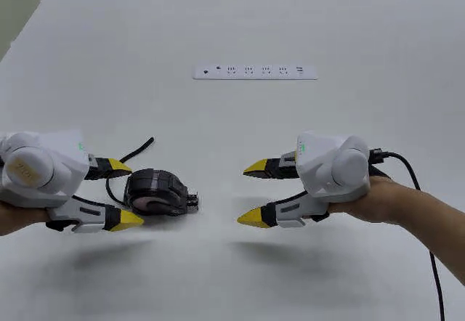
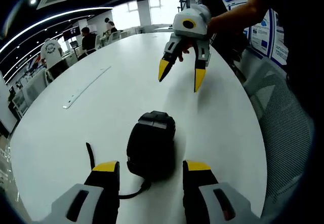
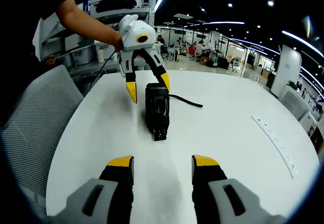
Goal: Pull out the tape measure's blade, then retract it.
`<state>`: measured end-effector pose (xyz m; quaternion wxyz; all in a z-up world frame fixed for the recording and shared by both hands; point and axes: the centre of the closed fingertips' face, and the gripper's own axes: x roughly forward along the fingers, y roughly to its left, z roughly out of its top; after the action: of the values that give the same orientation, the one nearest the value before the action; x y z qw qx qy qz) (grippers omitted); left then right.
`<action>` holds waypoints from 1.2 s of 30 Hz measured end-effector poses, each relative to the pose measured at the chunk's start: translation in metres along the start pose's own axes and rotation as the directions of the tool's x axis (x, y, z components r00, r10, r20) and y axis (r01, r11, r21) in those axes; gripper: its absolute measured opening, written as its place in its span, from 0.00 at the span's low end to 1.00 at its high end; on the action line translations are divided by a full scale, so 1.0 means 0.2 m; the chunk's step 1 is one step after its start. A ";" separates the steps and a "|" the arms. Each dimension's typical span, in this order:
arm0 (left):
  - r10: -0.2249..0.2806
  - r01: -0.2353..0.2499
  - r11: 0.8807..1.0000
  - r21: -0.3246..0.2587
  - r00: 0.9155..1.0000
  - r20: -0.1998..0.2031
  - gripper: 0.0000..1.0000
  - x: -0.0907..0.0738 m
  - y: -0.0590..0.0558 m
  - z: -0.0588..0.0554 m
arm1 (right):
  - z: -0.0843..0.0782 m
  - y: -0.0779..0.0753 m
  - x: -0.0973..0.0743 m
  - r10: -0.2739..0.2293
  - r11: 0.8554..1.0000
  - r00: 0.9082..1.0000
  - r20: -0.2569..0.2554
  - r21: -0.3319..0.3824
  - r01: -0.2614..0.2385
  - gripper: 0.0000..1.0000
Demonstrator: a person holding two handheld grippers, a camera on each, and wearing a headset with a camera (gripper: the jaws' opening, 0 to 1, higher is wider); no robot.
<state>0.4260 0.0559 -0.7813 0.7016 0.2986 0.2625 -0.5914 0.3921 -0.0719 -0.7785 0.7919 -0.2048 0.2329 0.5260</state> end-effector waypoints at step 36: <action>-0.110 0.119 0.989 0.091 0.989 -0.098 0.30 0.11 0.00 -0.04 | 0.04 0.01 0.40 0.123 0.992 0.992 0.007 0.000 -0.123 0.19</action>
<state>0.4299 0.0474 -0.8019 0.6381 0.3437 0.2829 -0.6282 0.4178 -0.0075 -0.8185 0.7589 -0.1878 0.2424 0.5745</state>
